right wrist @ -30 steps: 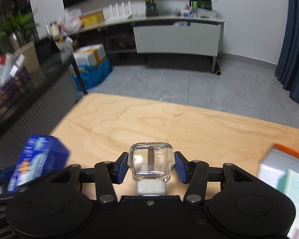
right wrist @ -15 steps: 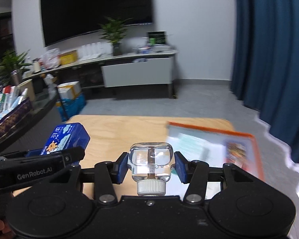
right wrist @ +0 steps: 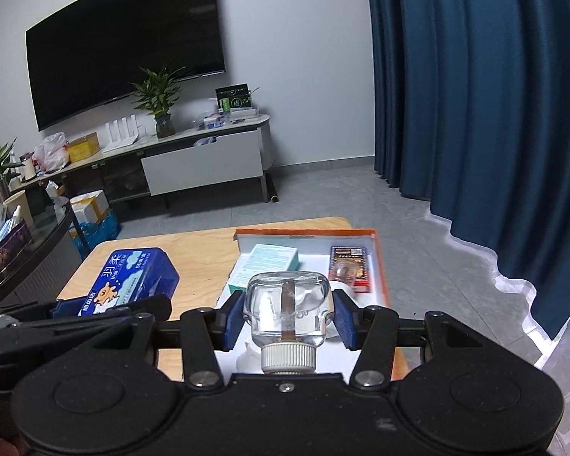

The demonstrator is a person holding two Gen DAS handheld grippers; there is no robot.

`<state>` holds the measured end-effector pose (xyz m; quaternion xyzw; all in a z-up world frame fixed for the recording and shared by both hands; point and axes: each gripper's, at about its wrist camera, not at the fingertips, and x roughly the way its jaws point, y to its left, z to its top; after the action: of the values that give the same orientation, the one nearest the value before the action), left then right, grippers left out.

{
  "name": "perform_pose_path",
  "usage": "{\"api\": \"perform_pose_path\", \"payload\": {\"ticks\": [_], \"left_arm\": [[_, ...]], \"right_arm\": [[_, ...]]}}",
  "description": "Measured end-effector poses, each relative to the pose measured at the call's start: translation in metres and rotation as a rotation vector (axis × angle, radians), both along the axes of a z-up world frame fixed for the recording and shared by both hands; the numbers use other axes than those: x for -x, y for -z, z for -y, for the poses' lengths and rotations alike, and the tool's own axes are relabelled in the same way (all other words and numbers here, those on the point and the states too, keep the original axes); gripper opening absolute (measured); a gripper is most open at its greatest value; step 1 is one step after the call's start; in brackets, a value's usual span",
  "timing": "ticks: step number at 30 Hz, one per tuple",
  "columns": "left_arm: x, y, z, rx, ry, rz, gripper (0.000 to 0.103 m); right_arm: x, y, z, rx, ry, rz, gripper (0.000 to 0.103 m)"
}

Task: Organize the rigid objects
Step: 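Carry the blue tin with the left tool while the right tool carries the bottle over the tray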

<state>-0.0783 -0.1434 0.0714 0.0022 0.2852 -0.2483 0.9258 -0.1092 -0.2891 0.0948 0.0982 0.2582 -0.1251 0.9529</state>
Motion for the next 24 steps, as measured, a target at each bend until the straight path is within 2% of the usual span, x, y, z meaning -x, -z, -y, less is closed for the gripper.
{"api": "perform_pose_path", "payload": {"ticks": [14, 24], "left_arm": [[0.010, 0.002, 0.005, -0.024, 0.015, 0.025, 0.063], [0.010, 0.004, 0.004, -0.013, 0.007, 0.007, 0.063]], "right_arm": [[0.012, 0.002, 0.001, 0.003, 0.005, 0.009, 0.060], [0.010, 0.006, 0.005, 0.000, 0.010, -0.004, 0.060]]}}
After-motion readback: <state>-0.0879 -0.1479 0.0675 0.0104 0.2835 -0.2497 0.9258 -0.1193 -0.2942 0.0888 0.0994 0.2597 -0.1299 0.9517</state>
